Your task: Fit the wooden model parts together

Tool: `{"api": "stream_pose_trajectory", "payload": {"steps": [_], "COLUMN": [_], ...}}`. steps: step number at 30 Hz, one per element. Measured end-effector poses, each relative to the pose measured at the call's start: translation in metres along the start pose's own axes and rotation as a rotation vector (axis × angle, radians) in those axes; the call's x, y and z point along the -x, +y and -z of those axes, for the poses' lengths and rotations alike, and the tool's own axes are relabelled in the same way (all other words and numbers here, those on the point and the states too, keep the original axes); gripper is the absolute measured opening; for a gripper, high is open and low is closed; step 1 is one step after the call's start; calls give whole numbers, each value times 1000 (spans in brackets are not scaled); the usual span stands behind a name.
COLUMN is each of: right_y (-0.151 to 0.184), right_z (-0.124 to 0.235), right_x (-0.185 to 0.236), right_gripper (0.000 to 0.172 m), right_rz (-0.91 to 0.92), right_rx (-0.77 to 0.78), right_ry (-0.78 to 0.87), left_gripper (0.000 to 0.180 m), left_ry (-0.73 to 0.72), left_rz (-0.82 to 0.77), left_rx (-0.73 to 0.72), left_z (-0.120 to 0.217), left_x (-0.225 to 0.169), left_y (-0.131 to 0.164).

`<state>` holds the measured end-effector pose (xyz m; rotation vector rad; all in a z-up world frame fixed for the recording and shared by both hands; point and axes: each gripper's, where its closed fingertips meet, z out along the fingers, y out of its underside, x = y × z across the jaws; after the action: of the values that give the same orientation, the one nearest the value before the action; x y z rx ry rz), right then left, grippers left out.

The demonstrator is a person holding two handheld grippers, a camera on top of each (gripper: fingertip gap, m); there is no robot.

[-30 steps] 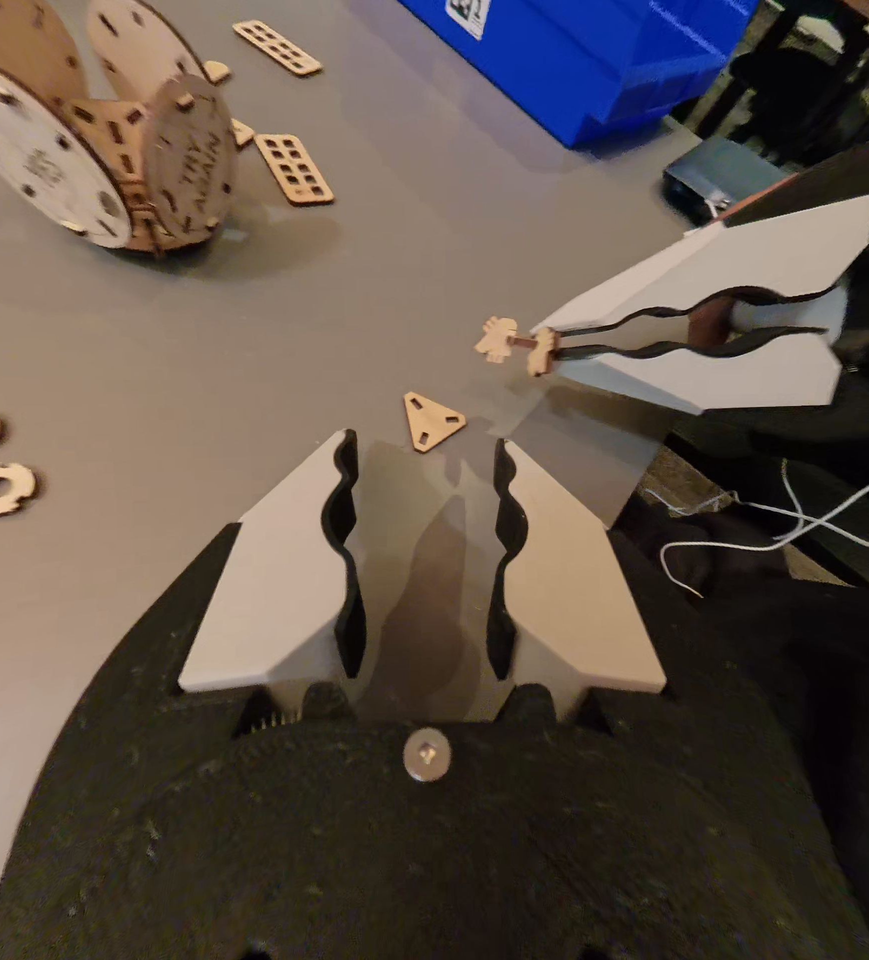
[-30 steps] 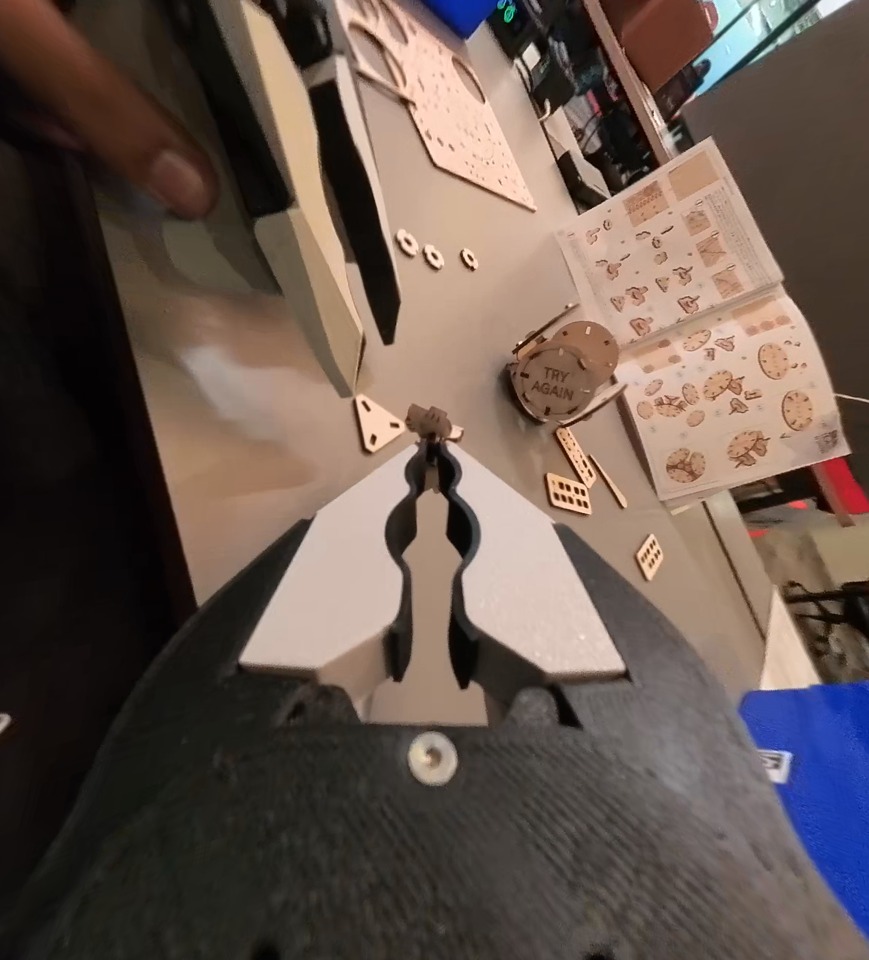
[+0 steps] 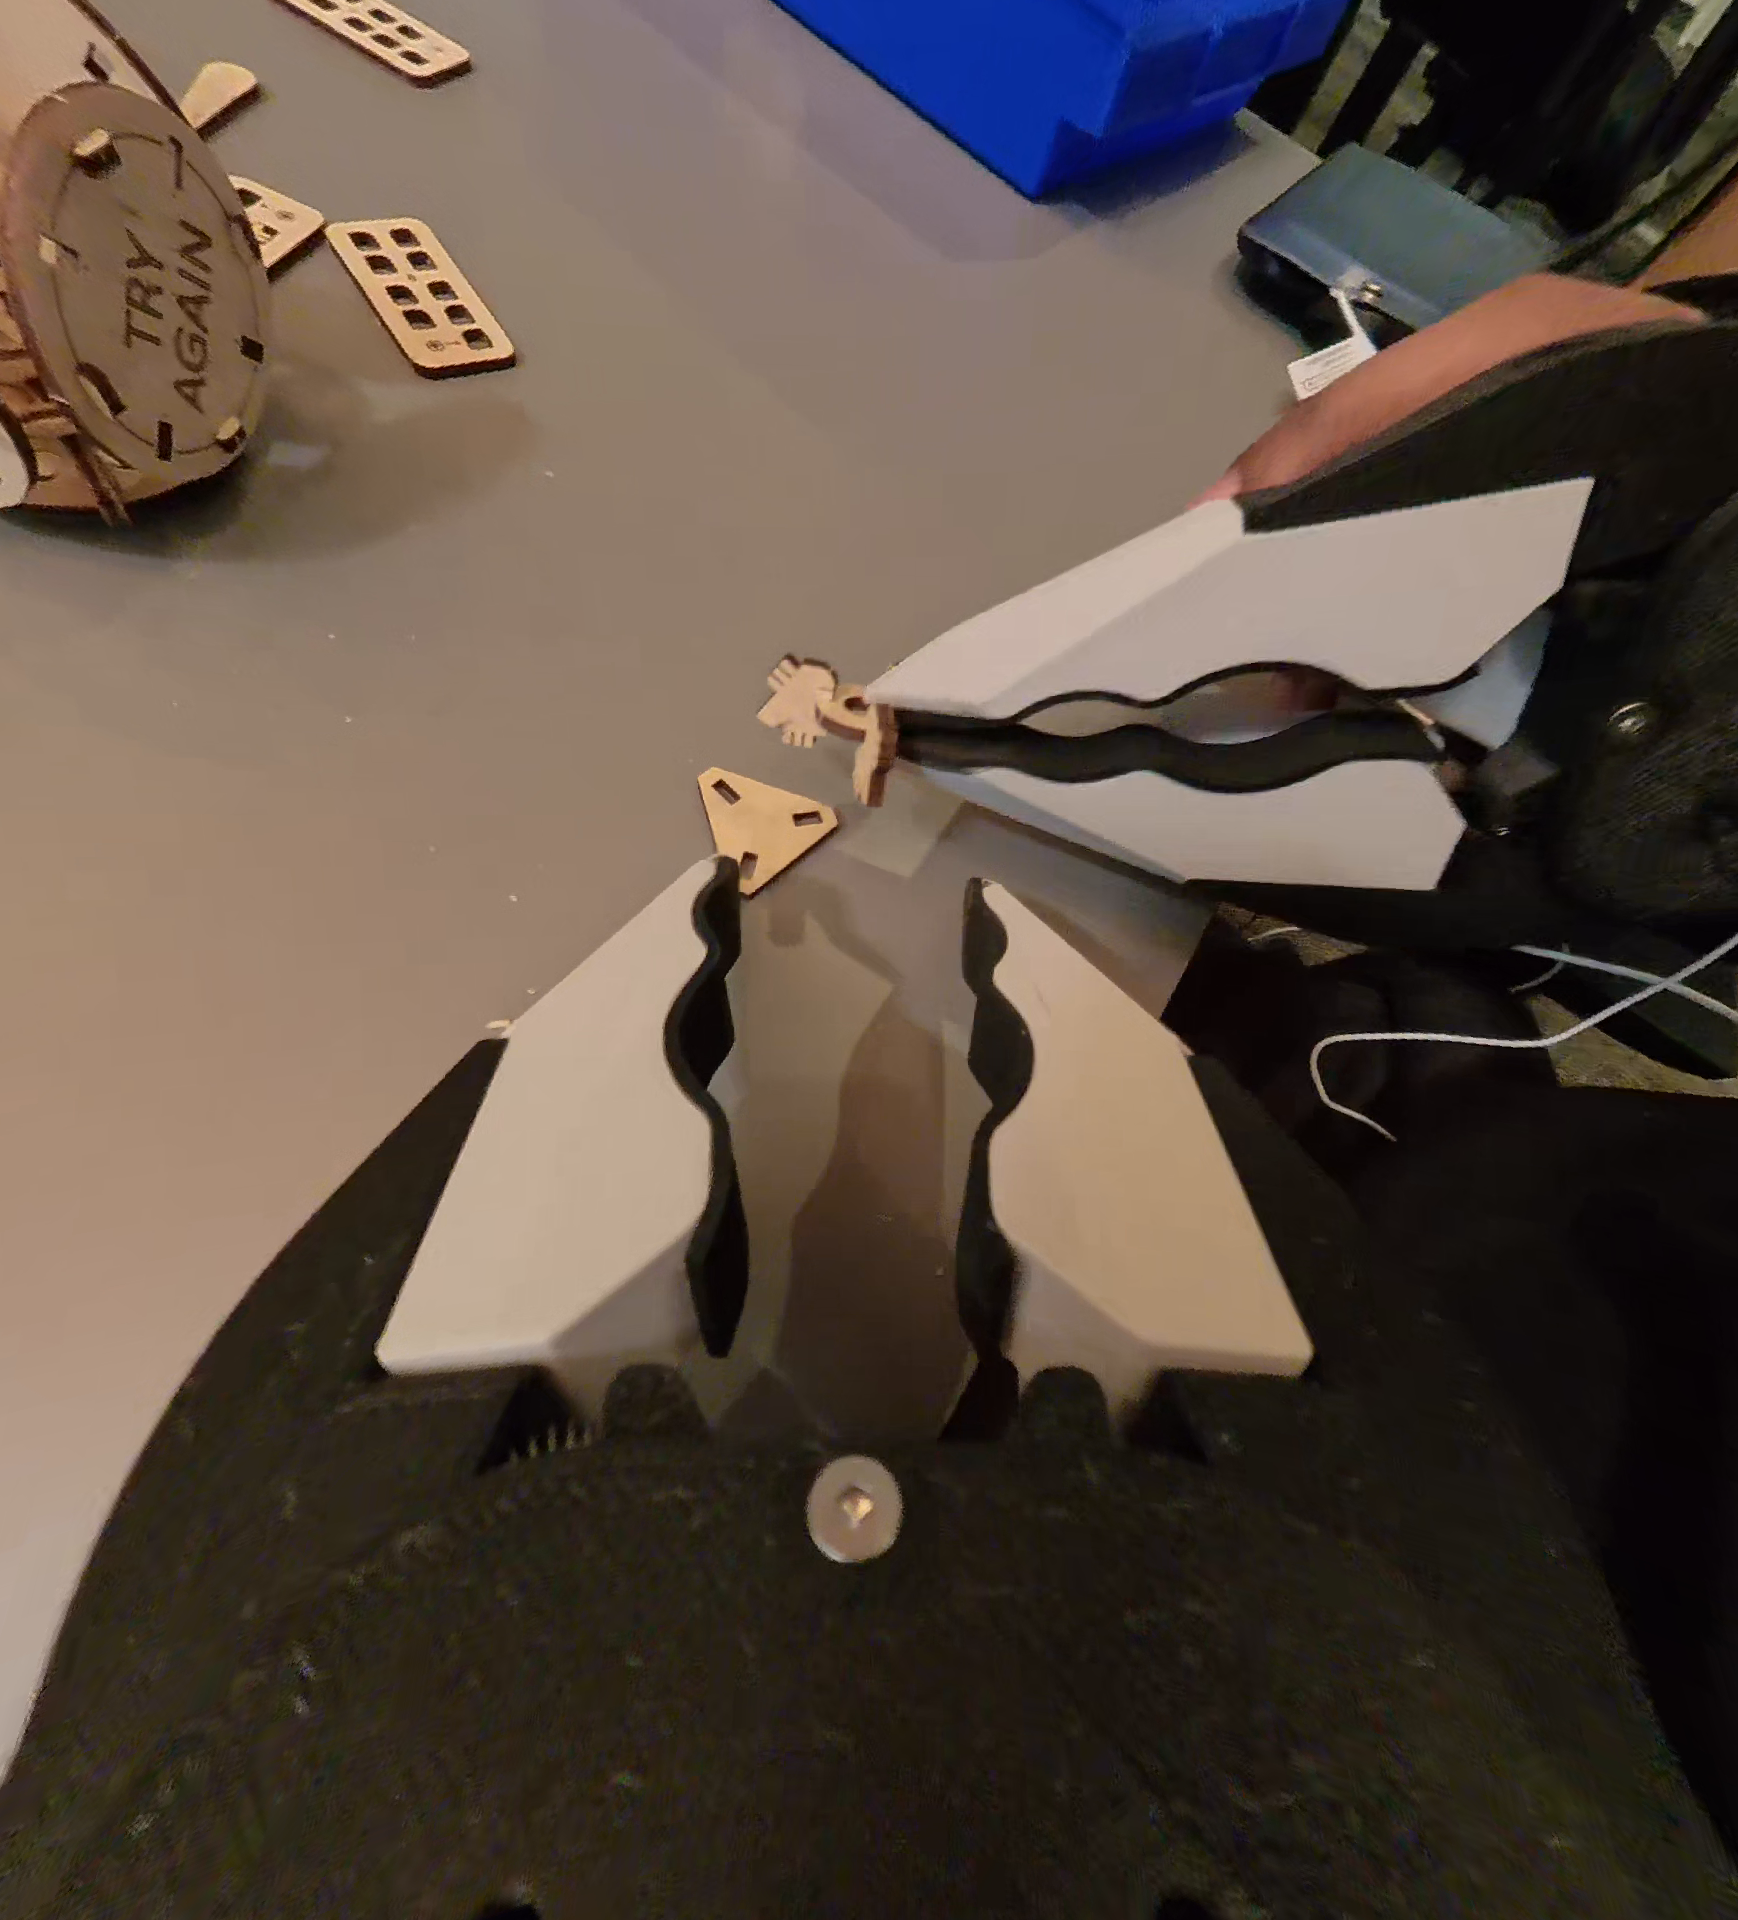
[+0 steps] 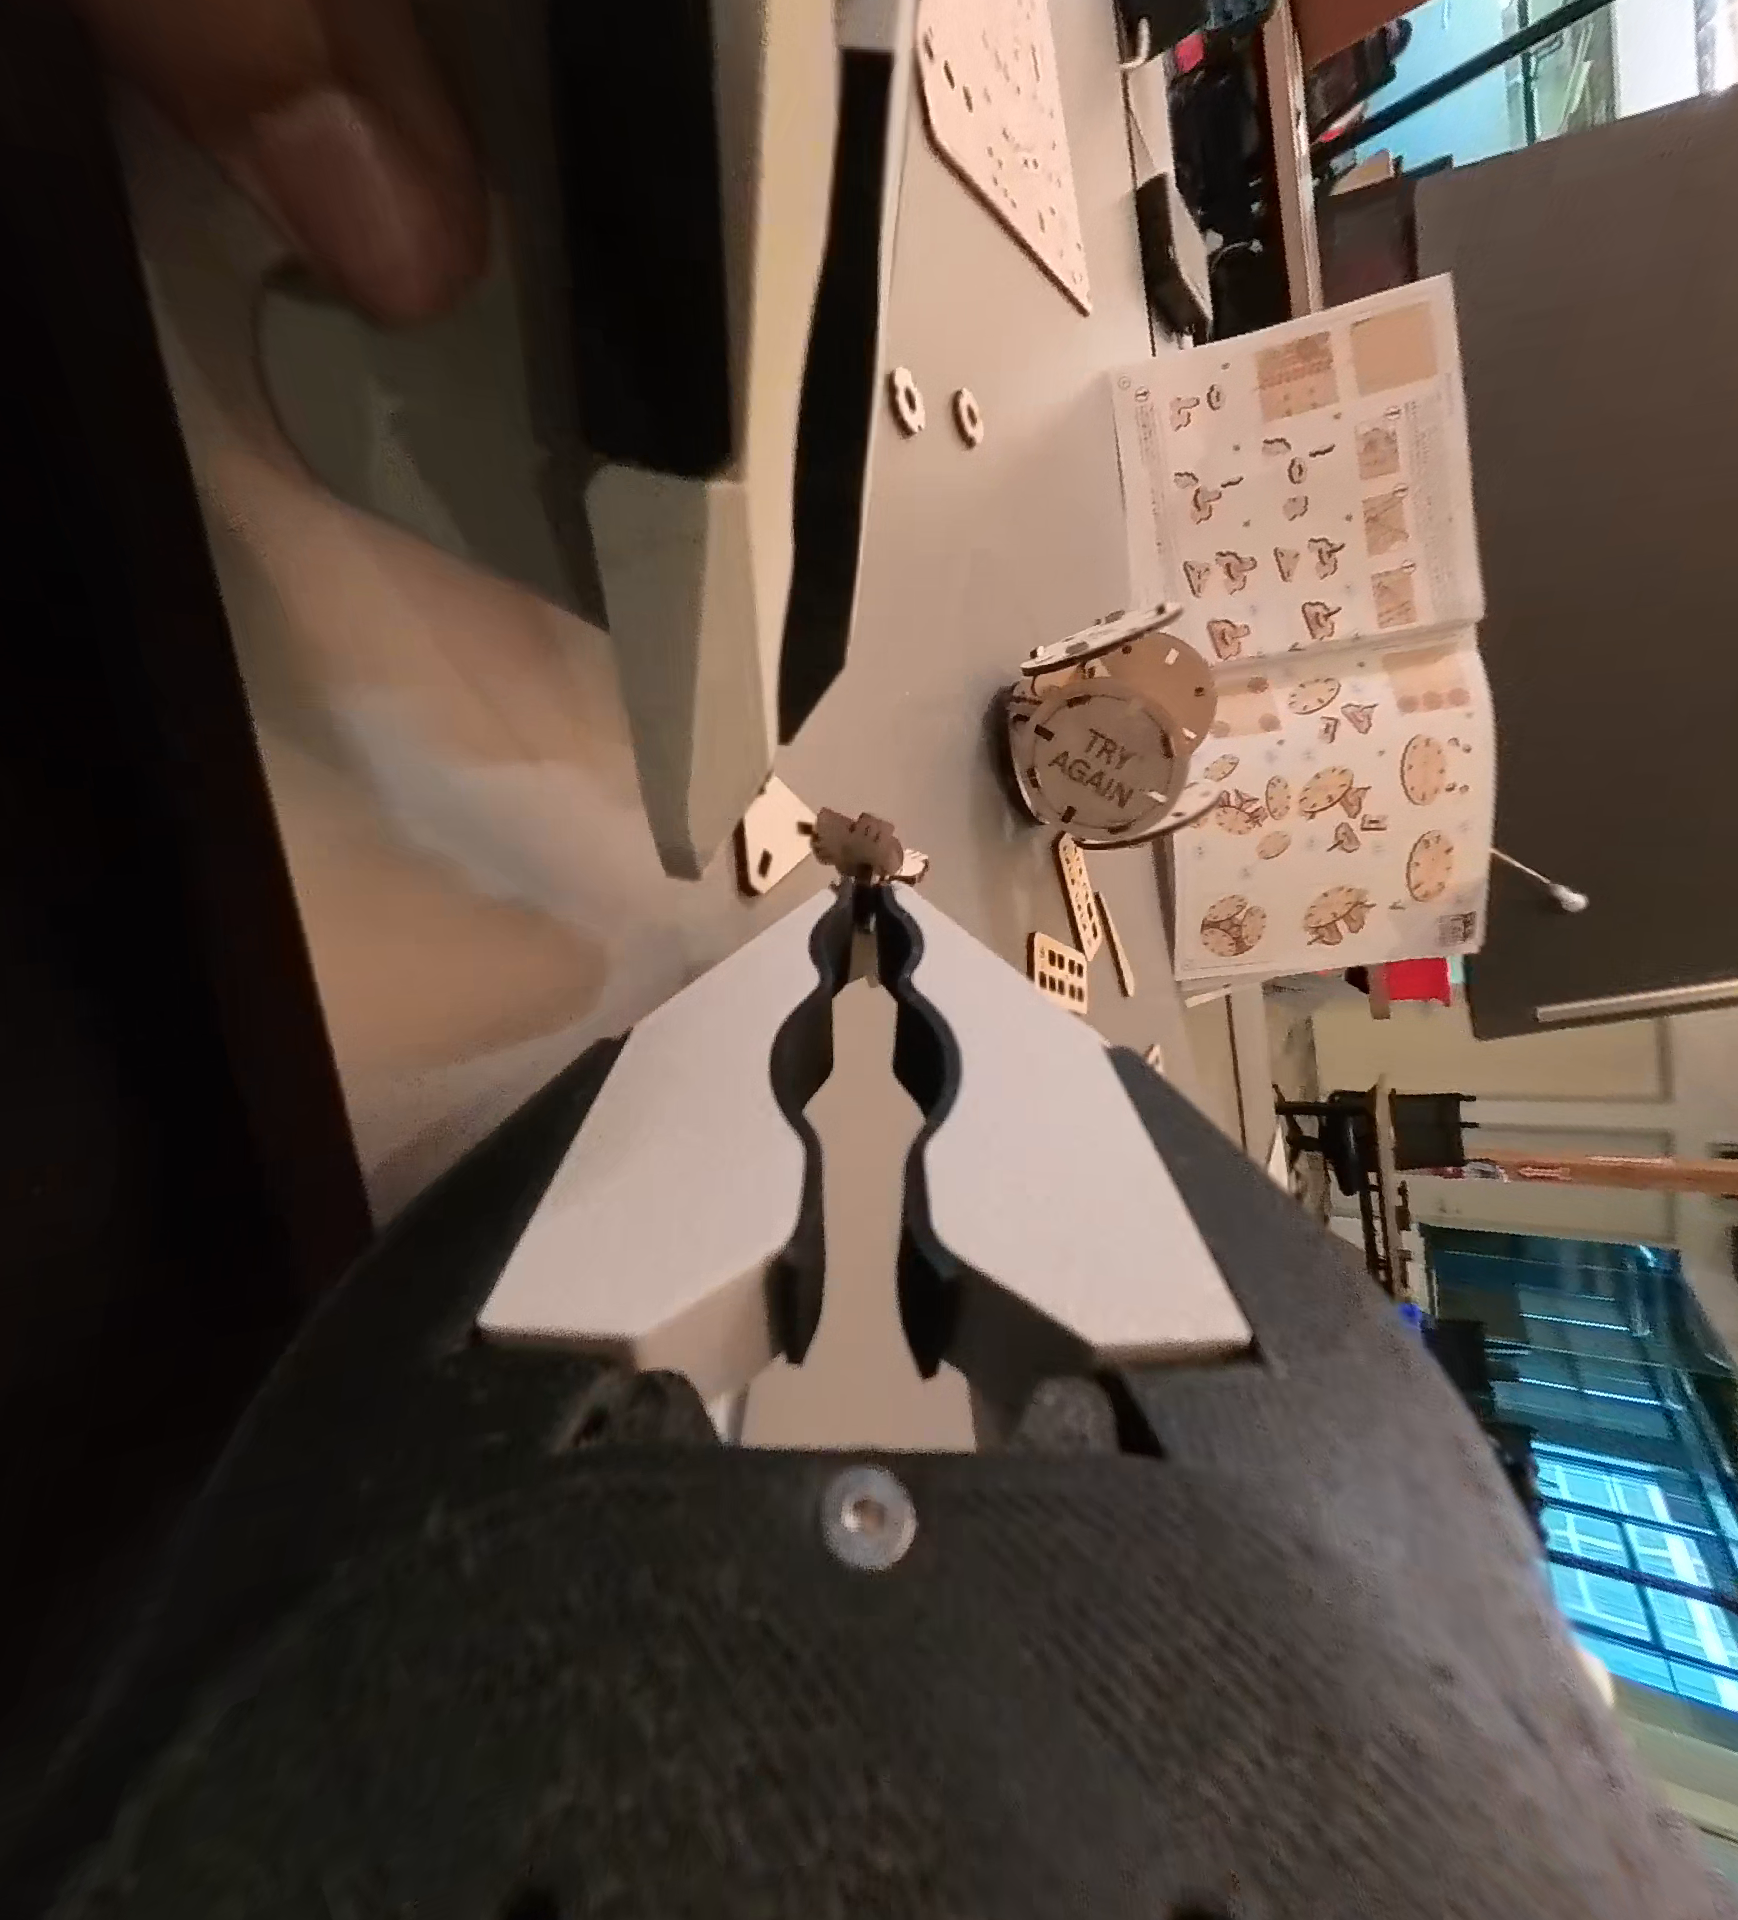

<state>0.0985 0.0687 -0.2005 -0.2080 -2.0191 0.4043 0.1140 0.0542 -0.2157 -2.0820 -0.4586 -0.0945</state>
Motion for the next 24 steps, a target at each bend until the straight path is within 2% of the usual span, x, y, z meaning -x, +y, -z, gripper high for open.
{"api": "stream_pose_trajectory", "payload": {"steps": [7, 10, 13, 17, 24], "right_y": [3, 3, 4, 12, 20], "right_z": [-7, -8, -8, -7, -1], "right_x": [0, 1, 2, -6, -19], "right_gripper": [3, 2, 2, 3, 3], "right_rz": [7, 18, 47, 51, 40], "right_rx": [22, 25, 40, 70, 86], "right_ry": [-9, -10, 1, 28, 60], "left_gripper": [50, 50, 64, 64, 70], "left_ry": [174, 140, 76, 48, -5], "left_rz": [62, 140, 194, 157, -83], "left_rx": [-26, -142, -107, -70, 41], "left_z": [4, 13, 8, 1, -9], "left_x": [-19, -6, 7, 6, -11], "left_y": [-4, -18, -14, -13, 2]}}
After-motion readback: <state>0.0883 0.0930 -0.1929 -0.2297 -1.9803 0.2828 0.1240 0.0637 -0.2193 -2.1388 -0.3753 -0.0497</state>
